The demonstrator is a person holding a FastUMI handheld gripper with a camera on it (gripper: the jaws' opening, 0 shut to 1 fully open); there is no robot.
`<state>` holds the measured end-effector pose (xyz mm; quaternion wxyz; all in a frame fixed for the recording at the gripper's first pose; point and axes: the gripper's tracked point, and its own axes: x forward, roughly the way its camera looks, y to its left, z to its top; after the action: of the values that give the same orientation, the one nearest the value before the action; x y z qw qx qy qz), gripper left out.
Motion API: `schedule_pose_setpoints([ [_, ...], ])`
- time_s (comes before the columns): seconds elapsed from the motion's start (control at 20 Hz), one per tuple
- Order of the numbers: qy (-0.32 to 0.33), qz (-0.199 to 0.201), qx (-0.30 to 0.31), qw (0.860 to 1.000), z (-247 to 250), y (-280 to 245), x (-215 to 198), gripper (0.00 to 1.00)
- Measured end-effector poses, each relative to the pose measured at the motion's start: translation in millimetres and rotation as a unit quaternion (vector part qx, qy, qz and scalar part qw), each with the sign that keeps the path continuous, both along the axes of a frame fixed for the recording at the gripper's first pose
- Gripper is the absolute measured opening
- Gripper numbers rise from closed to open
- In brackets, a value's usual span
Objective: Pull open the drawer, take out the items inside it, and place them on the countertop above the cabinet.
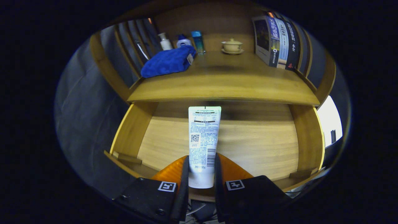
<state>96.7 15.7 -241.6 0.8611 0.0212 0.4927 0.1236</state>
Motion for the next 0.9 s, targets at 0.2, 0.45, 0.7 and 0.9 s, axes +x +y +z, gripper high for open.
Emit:
schedule_pose_setpoints([
  [0.2,-0.061,0.008,0.014,0.998,48,7,15,0.44],
  [0.45,-0.132,-0.035,0.019,0.99,97,2,94,0.44],
  [0.7,-0.135,-0.081,-0.023,0.987,88,-20,173,0.44],
  [0.9,-0.11,-0.096,-0.038,0.989,56,-20,200,0.44],
])
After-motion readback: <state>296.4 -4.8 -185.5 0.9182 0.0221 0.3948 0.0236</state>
